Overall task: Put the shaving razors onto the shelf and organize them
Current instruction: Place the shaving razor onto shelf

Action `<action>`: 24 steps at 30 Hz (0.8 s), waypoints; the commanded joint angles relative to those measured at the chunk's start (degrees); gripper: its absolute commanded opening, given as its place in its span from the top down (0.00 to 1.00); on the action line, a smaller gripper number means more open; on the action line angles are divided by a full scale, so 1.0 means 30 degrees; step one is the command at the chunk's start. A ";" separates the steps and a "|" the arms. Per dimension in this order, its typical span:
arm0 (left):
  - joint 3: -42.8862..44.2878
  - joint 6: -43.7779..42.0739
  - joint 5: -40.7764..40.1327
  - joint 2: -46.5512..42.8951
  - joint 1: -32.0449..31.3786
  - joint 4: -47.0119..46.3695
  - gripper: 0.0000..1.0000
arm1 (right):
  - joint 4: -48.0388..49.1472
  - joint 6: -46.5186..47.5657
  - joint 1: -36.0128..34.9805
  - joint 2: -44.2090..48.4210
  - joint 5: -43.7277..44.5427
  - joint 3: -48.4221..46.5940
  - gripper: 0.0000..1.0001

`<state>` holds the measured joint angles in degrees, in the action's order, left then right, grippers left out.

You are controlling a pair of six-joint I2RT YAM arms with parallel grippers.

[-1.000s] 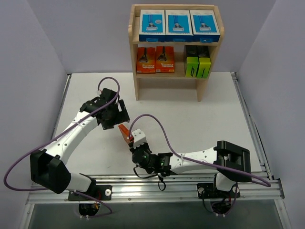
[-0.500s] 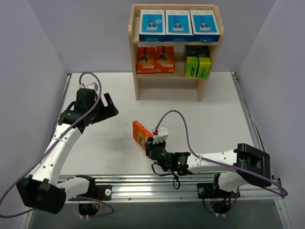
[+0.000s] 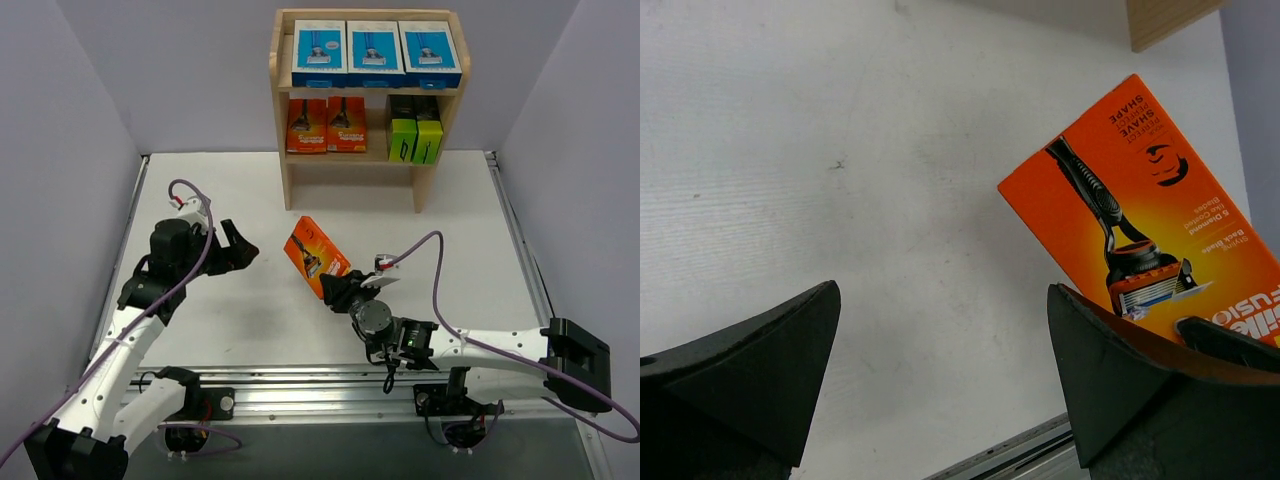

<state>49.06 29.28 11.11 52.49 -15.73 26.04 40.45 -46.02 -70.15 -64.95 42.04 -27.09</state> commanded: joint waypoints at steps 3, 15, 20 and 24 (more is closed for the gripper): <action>-0.0502 -0.0121 0.0427 -0.1382 -0.0061 -0.2587 0.07 | 0.4878 0.0074 0.0209 0.0760 0.2536 -0.0520 1.00; -0.0708 0.0144 -0.0013 -0.1560 -0.0558 -0.2353 0.07 | 0.4624 0.1922 0.4454 -0.1112 0.0348 -0.6053 1.00; -0.0679 0.0143 -0.0248 -0.1588 -0.0588 -0.2206 0.07 | 0.3103 0.1336 0.6795 -0.3278 -0.1267 -0.8982 1.00; -0.0679 0.0143 -0.0189 -0.1471 -0.0705 -0.2236 0.07 | 0.2545 0.0987 0.7942 -0.5037 -0.2235 -1.1441 1.00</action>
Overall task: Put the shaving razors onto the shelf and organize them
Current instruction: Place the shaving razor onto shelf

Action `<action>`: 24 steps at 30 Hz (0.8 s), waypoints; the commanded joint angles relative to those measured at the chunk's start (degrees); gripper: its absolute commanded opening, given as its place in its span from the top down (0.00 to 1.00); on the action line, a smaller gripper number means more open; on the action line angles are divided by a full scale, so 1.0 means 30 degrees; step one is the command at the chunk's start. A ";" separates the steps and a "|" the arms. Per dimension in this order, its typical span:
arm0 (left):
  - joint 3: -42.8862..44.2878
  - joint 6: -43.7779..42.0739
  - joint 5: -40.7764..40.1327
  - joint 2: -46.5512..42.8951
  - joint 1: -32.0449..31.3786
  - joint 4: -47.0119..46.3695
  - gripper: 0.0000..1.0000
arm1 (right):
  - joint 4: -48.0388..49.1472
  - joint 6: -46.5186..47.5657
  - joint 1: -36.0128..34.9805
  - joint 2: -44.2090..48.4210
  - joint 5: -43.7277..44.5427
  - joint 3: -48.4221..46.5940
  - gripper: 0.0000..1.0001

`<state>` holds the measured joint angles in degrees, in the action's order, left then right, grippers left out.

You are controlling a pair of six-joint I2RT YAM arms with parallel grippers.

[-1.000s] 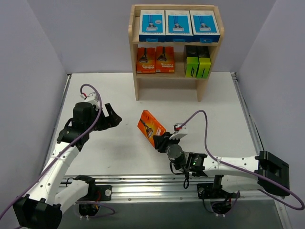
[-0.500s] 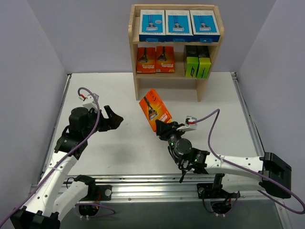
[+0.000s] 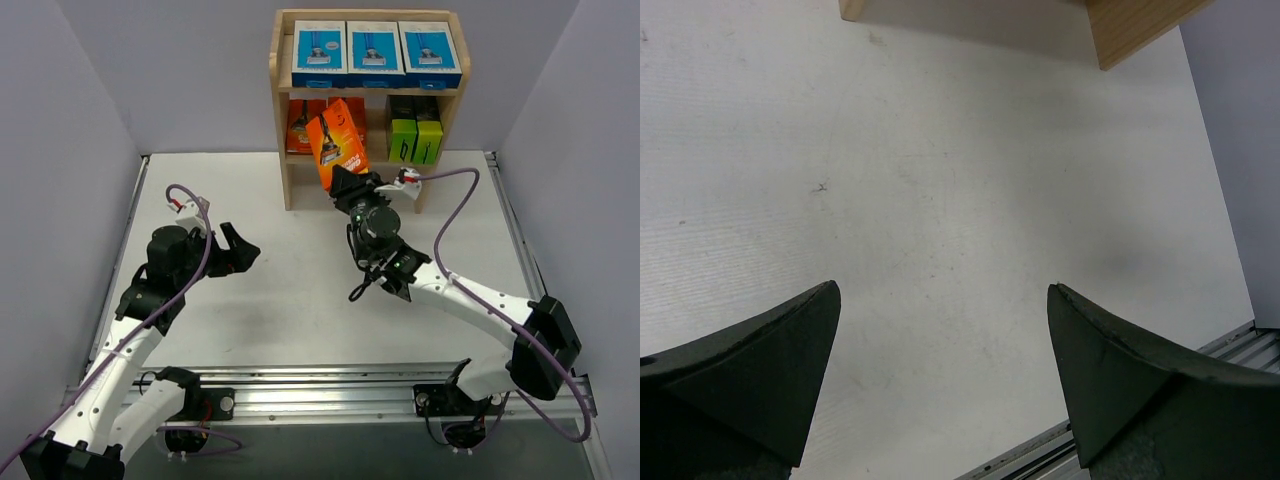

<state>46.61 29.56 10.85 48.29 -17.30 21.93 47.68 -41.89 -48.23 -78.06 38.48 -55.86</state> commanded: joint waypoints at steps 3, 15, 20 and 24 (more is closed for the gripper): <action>0.0137 0.0020 -0.0160 -0.0043 -0.0268 -0.0837 0.07 | 0.0160 -0.0626 0.1307 -0.1780 -0.1692 -0.2619 1.00; 0.0195 -0.0098 -0.0247 0.0045 -0.0766 -0.0720 0.07 | 0.0659 -0.0101 0.2130 -0.5383 -0.2369 -0.5872 1.00; 0.0342 -0.0420 -0.0365 0.0104 -0.0942 -0.0544 0.07 | 0.1303 0.1217 0.2276 -0.7082 -0.1928 -0.7277 1.00; 0.0372 -0.0566 -0.0570 0.0133 -0.1263 -0.0427 0.07 | 0.1304 0.1832 0.2569 -0.8167 -0.1987 -0.8856 1.00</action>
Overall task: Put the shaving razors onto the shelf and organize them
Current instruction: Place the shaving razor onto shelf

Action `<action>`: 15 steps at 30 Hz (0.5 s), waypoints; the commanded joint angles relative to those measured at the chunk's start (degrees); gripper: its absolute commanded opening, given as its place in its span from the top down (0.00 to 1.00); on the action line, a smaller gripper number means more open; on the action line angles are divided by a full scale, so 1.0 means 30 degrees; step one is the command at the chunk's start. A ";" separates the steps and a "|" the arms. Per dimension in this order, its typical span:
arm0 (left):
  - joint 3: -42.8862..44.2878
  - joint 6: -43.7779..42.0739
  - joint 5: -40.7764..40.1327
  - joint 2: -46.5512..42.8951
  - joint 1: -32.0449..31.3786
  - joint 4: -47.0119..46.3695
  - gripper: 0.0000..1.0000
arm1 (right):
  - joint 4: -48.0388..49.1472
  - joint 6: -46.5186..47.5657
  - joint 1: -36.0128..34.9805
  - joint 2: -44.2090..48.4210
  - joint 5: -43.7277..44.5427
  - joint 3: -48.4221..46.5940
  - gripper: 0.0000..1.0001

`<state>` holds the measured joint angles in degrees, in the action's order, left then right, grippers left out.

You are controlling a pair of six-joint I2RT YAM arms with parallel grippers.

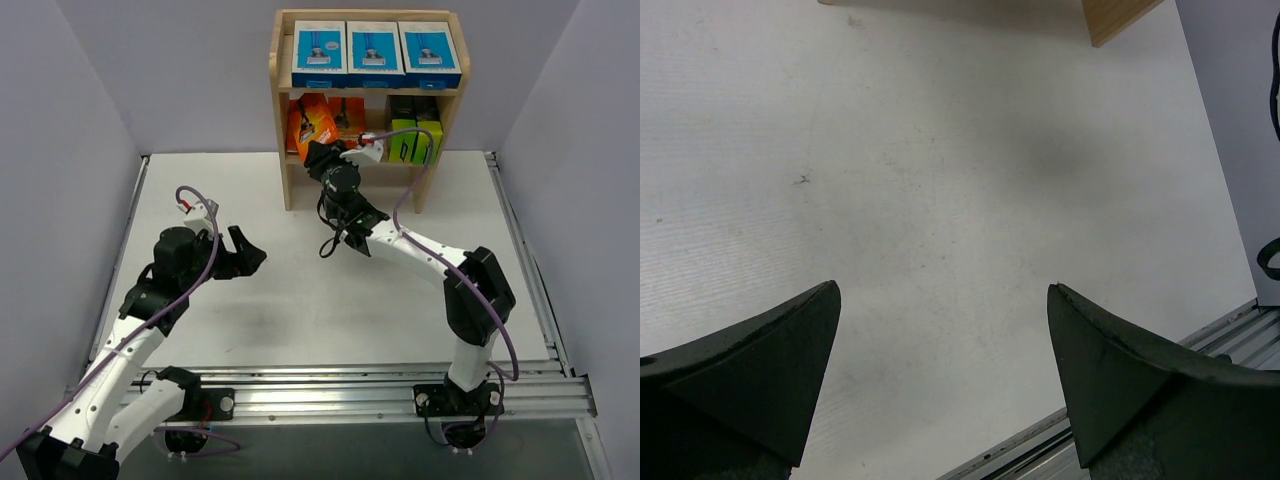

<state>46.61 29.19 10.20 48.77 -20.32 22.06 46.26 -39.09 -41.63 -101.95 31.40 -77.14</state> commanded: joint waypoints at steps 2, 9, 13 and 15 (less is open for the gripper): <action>0.0430 -0.0501 -0.0527 0.0002 -0.0347 -0.0382 0.07 | 0.1543 0.0901 0.0574 -0.0848 0.0316 -0.2291 1.00; 0.0459 -0.0589 -0.0703 0.0119 -0.0640 -0.0236 0.07 | 0.1192 0.0902 0.1130 -0.2548 0.0023 -0.4342 1.00; 0.0459 -0.0589 -0.0732 0.0148 -0.0699 -0.0236 0.06 | 0.0899 0.0639 0.1307 -0.3690 -0.0241 -0.5455 1.00; 0.0459 -0.0618 -0.0762 0.0177 -0.0699 -0.0265 0.07 | 0.0869 0.0346 0.1336 -0.4216 -0.0445 -0.5983 1.00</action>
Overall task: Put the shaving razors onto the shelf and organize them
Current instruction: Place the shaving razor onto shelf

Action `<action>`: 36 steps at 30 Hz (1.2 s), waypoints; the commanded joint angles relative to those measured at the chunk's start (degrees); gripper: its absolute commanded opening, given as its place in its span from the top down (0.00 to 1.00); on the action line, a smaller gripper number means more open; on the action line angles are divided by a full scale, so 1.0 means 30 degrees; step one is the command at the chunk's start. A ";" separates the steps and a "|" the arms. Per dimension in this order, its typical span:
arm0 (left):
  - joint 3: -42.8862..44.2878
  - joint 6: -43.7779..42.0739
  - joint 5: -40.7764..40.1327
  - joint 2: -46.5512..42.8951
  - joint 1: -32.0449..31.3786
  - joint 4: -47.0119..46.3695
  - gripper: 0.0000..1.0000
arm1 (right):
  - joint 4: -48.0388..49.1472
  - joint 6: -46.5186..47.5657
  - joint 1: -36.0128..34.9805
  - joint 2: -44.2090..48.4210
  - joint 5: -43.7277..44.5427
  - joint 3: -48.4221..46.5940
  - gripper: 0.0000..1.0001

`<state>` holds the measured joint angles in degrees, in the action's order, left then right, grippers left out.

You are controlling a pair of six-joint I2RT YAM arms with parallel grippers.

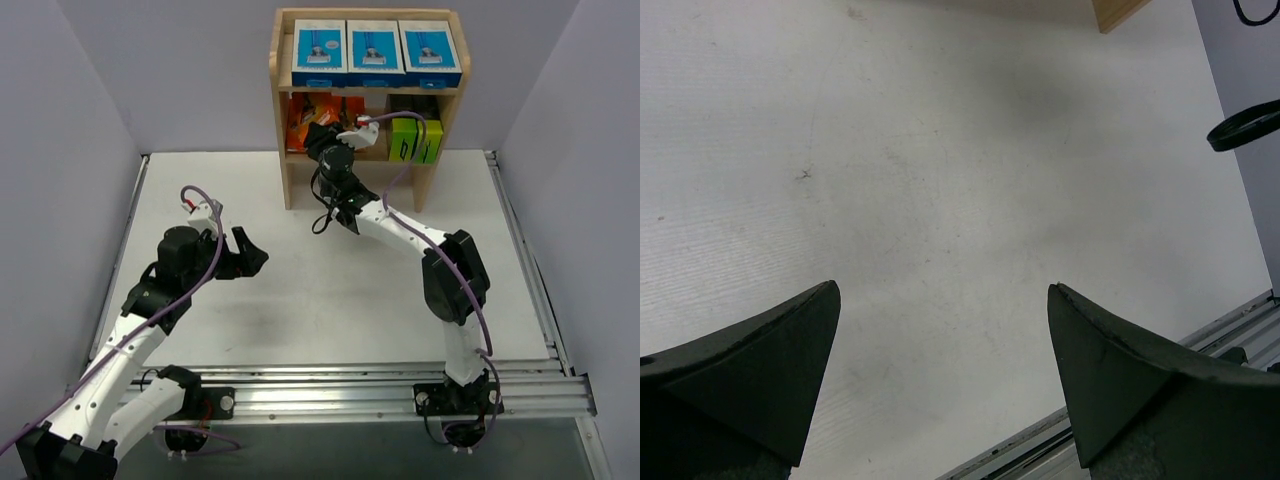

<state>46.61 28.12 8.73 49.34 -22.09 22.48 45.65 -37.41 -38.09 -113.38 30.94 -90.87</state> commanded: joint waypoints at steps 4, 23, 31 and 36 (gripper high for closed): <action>0.0459 -0.0262 -0.0274 0.0017 -0.0109 -0.0403 0.06 | 0.1014 -0.0830 0.0185 -0.1286 -0.0586 -0.2228 1.00; 0.0635 -0.0496 -0.0596 0.0018 -0.0138 -0.0052 0.06 | -0.0537 -0.3525 0.0214 -0.3602 -0.2050 -0.5158 0.90; 0.0635 -0.0496 -0.0771 0.0017 -0.0109 0.0007 0.06 | -0.0831 -0.4229 0.0185 -0.3895 -0.3016 -0.5423 0.78; 0.0635 -0.0525 -0.0801 0.0017 -0.0079 0.0036 0.06 | -0.1446 -0.4552 0.0156 -0.4100 -0.3632 -0.5745 0.73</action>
<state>46.63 27.73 7.07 49.63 -22.20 22.96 39.05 -48.88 -36.75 -125.56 25.63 -104.64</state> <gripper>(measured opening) 0.938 0.270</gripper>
